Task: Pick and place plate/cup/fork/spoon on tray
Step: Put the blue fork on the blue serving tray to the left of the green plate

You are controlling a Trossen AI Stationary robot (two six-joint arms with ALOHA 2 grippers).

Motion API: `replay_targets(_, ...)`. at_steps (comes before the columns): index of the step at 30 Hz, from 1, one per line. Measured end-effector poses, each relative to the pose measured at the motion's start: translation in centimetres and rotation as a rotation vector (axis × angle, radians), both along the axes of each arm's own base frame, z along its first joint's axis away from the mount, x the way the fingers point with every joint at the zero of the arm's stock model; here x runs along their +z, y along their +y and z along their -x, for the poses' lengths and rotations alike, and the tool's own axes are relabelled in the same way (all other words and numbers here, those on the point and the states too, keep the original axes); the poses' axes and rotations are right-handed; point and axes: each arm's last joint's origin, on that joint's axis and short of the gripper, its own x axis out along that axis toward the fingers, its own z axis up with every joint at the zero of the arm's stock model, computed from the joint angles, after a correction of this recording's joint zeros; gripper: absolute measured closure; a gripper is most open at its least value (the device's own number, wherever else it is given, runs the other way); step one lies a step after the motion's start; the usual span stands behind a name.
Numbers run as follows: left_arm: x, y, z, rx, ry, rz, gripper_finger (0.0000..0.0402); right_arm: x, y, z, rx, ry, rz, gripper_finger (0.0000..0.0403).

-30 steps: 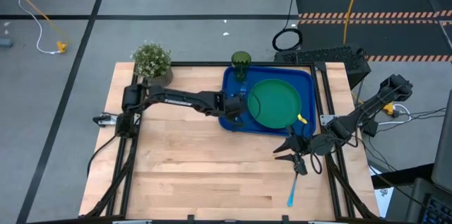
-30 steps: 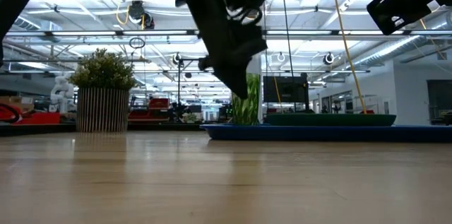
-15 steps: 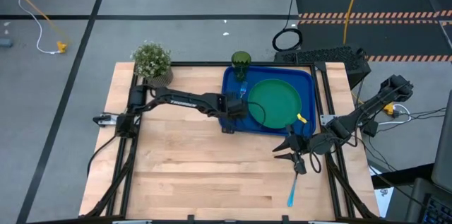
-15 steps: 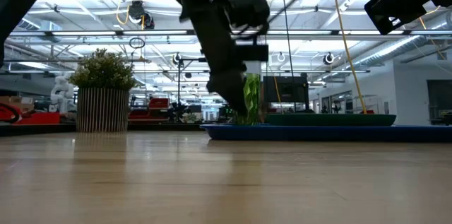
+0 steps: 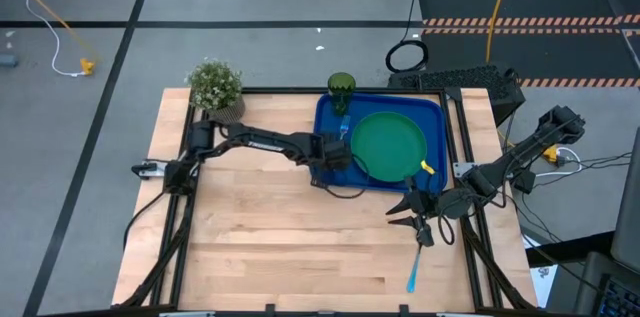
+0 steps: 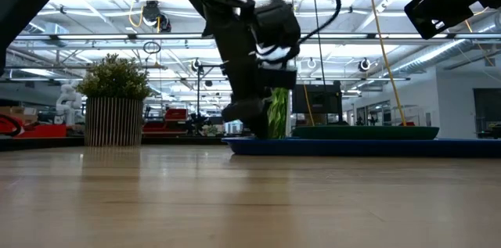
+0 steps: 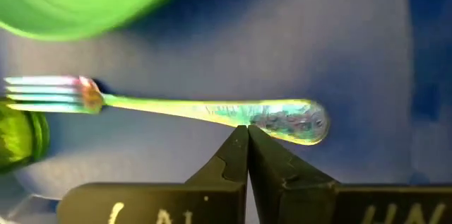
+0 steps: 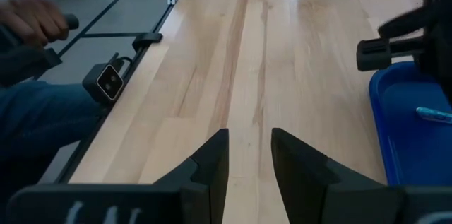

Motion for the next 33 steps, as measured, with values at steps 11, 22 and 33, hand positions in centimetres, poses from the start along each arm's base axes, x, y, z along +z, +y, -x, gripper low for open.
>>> replay_targets(11,-0.4,0.5,0.1,0.014,0.017,0.014,0.0395,0.0,0.0,0.0,-0.008,0.004,-0.016,0.0305)
replay_targets(22,-1.5,0.4,-0.3,0.013,0.013,0.011,0.0398,0.0,0.0,0.0,-0.007,0.007,-0.020,0.0305)
replay_targets(33,-1.5,-0.6,-0.6,-0.004,0.000,-0.026,0.0395,-0.1,0.0,0.0,-0.007,0.012,-0.016,0.0305)
